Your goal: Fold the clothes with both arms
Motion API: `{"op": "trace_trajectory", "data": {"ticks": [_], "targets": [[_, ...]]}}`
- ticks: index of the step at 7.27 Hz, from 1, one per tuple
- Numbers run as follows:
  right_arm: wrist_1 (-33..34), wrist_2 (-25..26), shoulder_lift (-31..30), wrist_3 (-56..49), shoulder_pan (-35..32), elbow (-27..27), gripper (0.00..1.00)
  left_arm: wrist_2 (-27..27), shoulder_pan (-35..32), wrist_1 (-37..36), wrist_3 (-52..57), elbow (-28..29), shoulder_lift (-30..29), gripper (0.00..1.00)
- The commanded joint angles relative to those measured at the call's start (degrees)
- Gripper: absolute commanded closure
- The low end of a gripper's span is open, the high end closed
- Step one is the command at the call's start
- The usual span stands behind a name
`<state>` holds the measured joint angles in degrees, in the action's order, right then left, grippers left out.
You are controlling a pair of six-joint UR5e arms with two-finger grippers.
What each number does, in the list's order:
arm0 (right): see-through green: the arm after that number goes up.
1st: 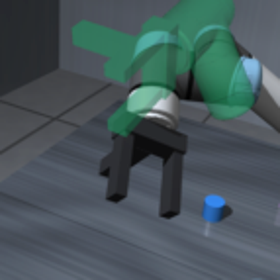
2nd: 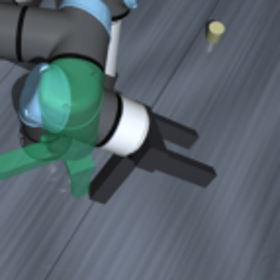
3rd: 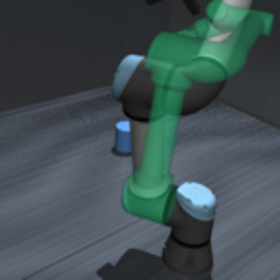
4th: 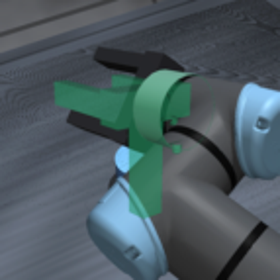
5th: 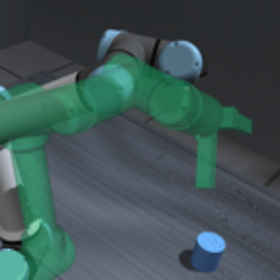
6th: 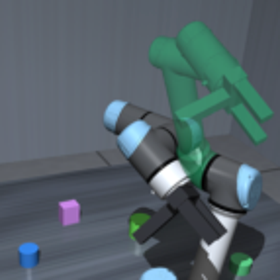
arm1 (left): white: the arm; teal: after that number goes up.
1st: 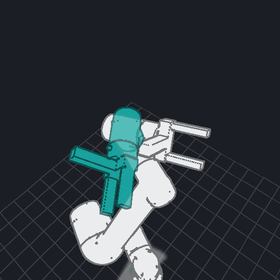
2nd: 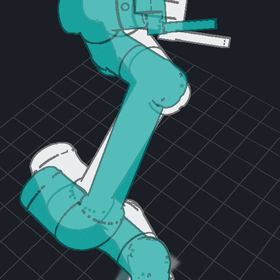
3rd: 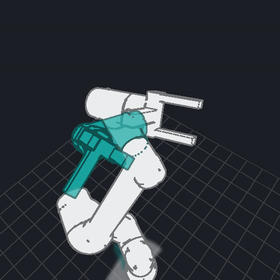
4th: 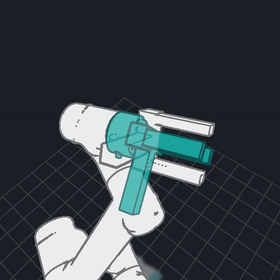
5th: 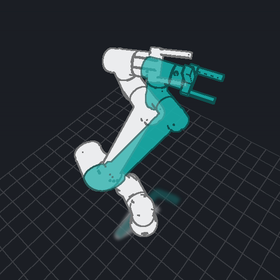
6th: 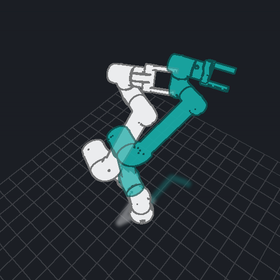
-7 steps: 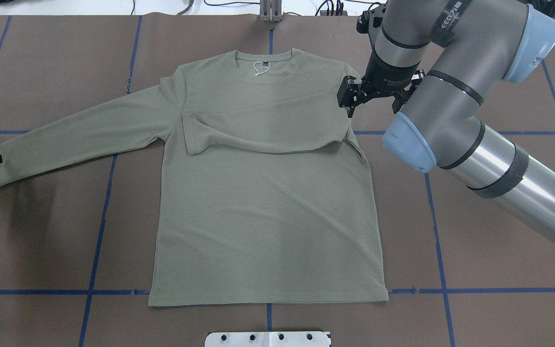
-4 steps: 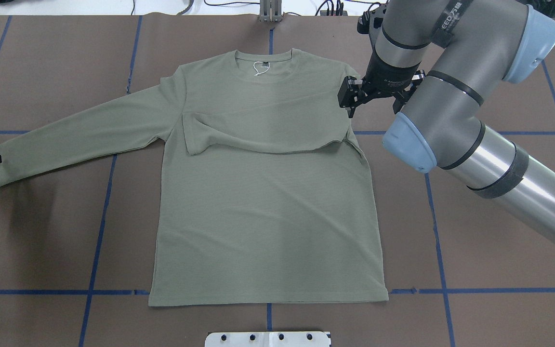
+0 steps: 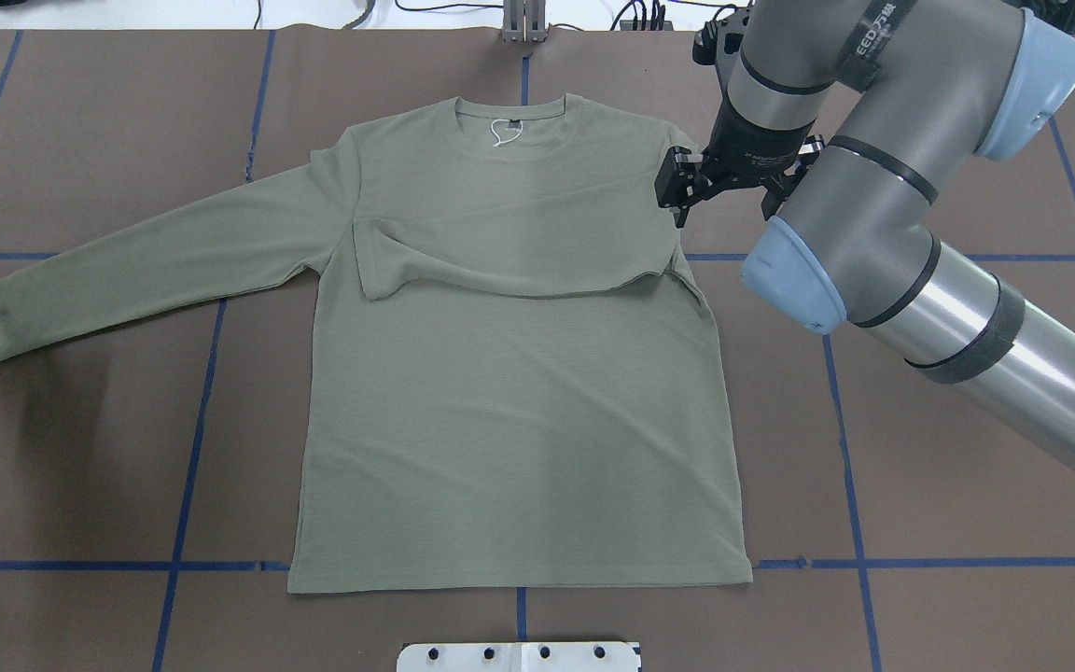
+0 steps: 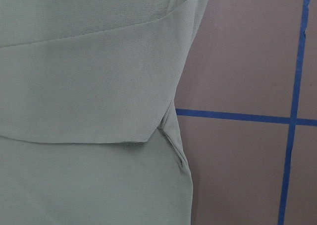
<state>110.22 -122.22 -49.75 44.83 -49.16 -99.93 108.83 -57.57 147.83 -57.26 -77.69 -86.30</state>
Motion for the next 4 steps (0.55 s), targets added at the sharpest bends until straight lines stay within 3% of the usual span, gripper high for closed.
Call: {"op": "trace_trajectory", "data": {"ticks": [1, 4], "targets": [[0.0, -0.03, 0.0, 0.0, -0.06, 0.0, 0.0, 0.07, 0.0, 0.0, -0.65, 0.0, -0.01, 0.31], [0.0, -0.12, 0.09, 0.0, -0.15, -0.18, 0.0, 0.07, 0.09, 0.0, -0.66, 0.09, -0.1, 0.34]]}}
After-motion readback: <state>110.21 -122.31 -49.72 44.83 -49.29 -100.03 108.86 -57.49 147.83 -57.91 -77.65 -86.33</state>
